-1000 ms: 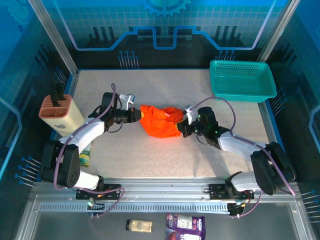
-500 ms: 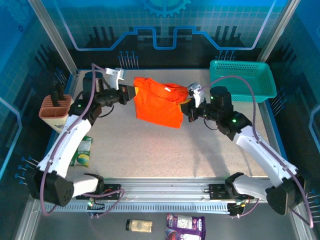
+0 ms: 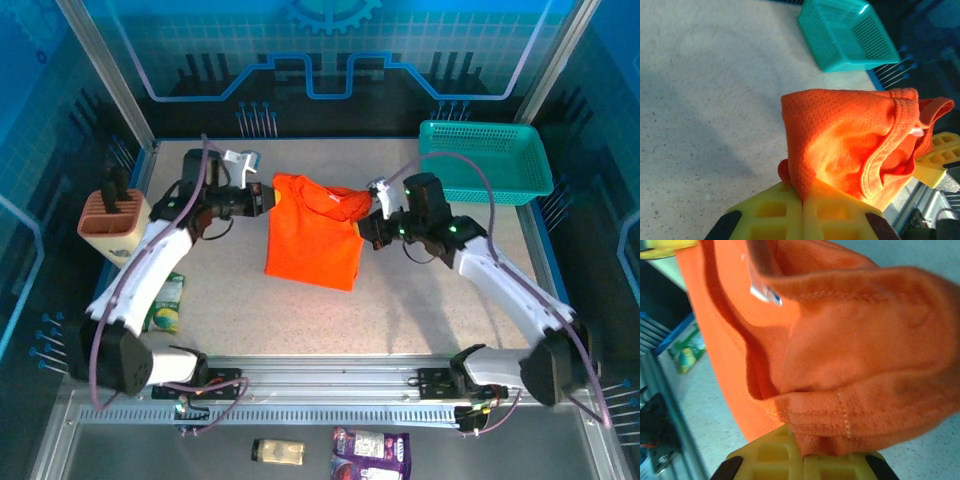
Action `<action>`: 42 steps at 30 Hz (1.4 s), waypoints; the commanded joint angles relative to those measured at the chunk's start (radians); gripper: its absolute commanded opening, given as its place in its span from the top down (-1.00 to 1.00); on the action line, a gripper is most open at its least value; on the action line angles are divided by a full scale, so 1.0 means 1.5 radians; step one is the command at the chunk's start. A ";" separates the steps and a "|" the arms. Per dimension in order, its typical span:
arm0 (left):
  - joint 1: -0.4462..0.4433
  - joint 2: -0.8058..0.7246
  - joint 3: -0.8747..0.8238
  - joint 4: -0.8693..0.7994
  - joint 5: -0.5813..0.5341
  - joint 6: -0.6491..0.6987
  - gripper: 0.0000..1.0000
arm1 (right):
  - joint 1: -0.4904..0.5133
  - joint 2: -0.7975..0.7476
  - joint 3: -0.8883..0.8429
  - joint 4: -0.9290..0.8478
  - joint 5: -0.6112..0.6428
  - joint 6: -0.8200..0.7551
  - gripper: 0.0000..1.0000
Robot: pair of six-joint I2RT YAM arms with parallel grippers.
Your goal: Fold the inside-out t-shirt
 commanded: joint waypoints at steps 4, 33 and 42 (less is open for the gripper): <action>0.016 0.189 0.188 0.052 0.003 0.004 1.00 | -0.071 0.161 0.144 0.114 0.034 0.003 1.00; 0.022 -0.075 -0.373 0.319 0.019 -0.063 1.00 | 0.070 0.008 -0.247 0.211 0.017 -0.024 1.00; 0.021 -0.014 -0.335 0.321 0.036 -0.065 1.00 | 0.077 0.032 -0.254 0.213 0.049 0.063 1.00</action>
